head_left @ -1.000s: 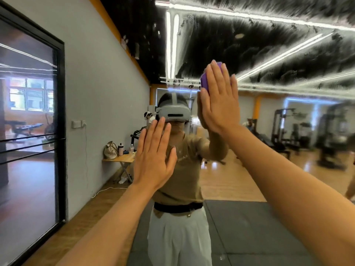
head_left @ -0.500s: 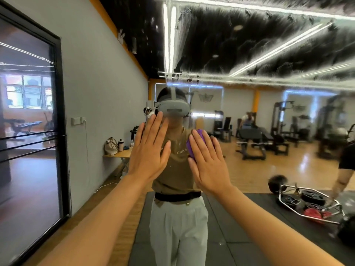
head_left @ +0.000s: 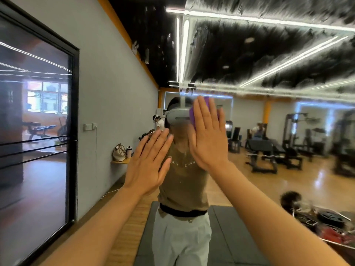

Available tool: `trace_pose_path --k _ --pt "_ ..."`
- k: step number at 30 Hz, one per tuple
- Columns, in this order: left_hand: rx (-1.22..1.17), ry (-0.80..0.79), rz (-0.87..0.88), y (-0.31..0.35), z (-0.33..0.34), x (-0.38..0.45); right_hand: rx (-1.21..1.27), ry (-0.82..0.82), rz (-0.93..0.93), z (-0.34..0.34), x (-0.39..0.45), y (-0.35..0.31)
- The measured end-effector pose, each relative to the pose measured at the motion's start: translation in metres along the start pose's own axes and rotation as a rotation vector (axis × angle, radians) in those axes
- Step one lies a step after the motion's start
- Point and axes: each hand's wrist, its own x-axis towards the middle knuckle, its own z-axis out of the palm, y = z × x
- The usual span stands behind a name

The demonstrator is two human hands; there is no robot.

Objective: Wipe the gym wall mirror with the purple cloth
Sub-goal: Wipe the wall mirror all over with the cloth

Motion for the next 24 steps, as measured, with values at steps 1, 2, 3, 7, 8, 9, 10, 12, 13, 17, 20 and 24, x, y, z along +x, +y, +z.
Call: trace_pose_path --k 1,2,3,7,8,9,10,12,13,17,20,24 --pt "0.004 0.002 0.003 -0.001 0.002 0.000 -0.011 -0.028 -0.036 0.003 -0.022 -0.004" --pt "0.001 0.005 0.008 -0.001 0.004 0.000 -0.028 -0.047 -0.074 0.006 -0.043 -0.008" --pt "-0.005 0.010 0.013 -0.002 0.005 0.001 -0.044 -0.057 -0.103 0.008 -0.062 -0.011" --pt "-0.037 0.037 0.031 -0.004 0.007 -0.003 -0.081 -0.058 -0.117 0.012 -0.091 -0.013" --pt "-0.050 0.049 0.026 -0.004 0.006 -0.004 -0.090 -0.064 -0.124 0.012 -0.090 -0.012" --pt "-0.067 0.061 0.020 -0.004 0.006 -0.004 -0.090 -0.072 -0.137 0.011 -0.086 -0.012" --pt "-0.081 0.074 0.018 -0.004 0.006 -0.004 -0.080 -0.077 -0.144 0.010 -0.081 -0.012" --pt "-0.092 0.088 0.016 -0.003 0.007 -0.004 -0.057 -0.073 -0.131 0.008 -0.063 -0.013" --pt "-0.095 0.089 0.013 -0.003 0.008 -0.004 -0.053 -0.063 -0.115 0.008 -0.051 -0.014" --pt "-0.103 0.116 -0.045 -0.002 0.006 -0.006 -0.039 -0.015 -0.051 0.008 0.013 -0.021" --pt "-0.103 0.129 -0.077 -0.001 0.007 -0.007 0.000 0.047 -0.018 0.004 0.063 -0.024" --pt "-0.108 0.122 -0.085 -0.003 0.009 -0.007 -0.018 0.100 0.038 0.004 0.081 -0.032"
